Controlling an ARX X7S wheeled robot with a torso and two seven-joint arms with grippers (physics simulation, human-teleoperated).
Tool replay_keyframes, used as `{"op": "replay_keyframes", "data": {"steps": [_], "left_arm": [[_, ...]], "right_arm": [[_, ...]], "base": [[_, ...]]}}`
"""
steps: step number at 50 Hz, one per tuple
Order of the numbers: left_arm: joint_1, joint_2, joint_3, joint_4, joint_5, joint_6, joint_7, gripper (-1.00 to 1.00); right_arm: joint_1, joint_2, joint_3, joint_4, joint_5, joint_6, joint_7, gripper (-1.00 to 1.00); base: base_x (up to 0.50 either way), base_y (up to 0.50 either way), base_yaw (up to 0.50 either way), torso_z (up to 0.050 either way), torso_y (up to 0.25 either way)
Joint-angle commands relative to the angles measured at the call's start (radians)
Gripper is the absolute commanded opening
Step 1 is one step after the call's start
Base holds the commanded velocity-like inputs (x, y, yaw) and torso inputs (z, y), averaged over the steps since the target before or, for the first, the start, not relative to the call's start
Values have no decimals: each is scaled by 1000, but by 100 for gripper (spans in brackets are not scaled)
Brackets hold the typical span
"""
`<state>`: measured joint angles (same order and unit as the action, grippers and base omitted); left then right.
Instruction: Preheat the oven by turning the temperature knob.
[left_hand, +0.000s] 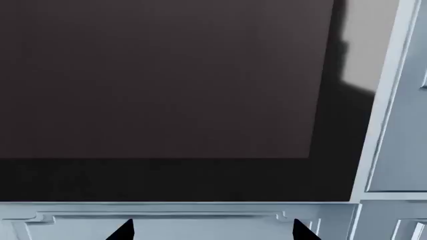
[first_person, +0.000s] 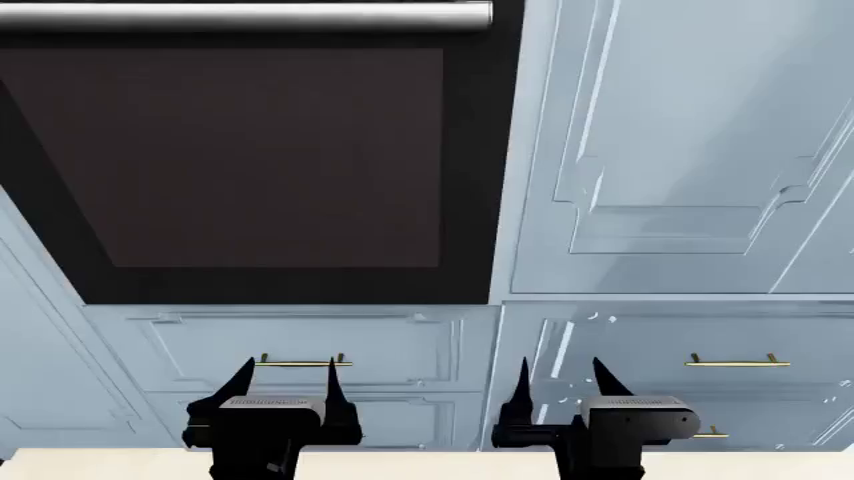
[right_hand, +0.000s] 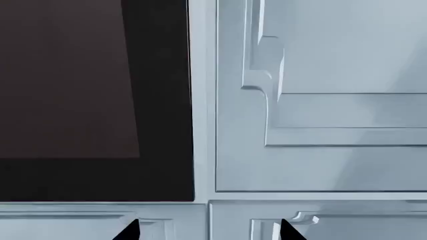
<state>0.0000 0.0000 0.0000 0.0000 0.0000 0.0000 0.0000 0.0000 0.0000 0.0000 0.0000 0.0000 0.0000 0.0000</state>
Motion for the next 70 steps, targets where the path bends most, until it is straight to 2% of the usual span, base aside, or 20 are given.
{"op": "replay_keyframes", "data": {"steps": [1, 15, 23, 32, 39, 44, 50, 58, 70], "left_arm": [[2, -16, 18, 1, -16, 1, -18, 100], [4, -53, 61, 2, -52, 6, -62, 100], [-5, -69, 66, 77, -48, 13, -97, 100], [-128, -90, 16, 412, -128, -163, -141, 100], [-275, -100, -22, 527, -147, -199, -185, 100], [-375, -116, -65, 605, -195, -287, -219, 100], [-394, -147, -24, 593, -198, -383, -213, 100], [-442, -173, -63, 664, -267, -533, -231, 100], [-426, -200, -86, 807, -330, -604, -240, 100]], "right_arm": [[-1, 16, -24, 1, 5, -4, 24, 100], [-8, 52, -69, 0, 27, -25, 79, 100], [4, 67, -56, -113, 16, -12, 137, 100], [107, 98, -15, -359, 47, 135, 171, 100], [212, 123, -1, -508, 64, 231, 186, 100], [296, 136, 37, -601, 90, 289, 205, 100], [311, 155, 40, -629, 103, 331, 205, 100], [350, 170, 40, -682, 125, 440, 214, 100], [338, 187, 59, -807, 166, 510, 220, 100]], "base": [[0, 0, 0, 0, 0], [0, 0, 0, 0, 0], [0, 0, 0, 0, 0], [0, 0, 0, 0, 0], [0, 0, 0, 0, 0], [0, 0, 0, 0, 0], [0, 0, 0, 0, 0], [0, 0, 0, 0, 0], [0, 12, 0, 0, 0]]}}
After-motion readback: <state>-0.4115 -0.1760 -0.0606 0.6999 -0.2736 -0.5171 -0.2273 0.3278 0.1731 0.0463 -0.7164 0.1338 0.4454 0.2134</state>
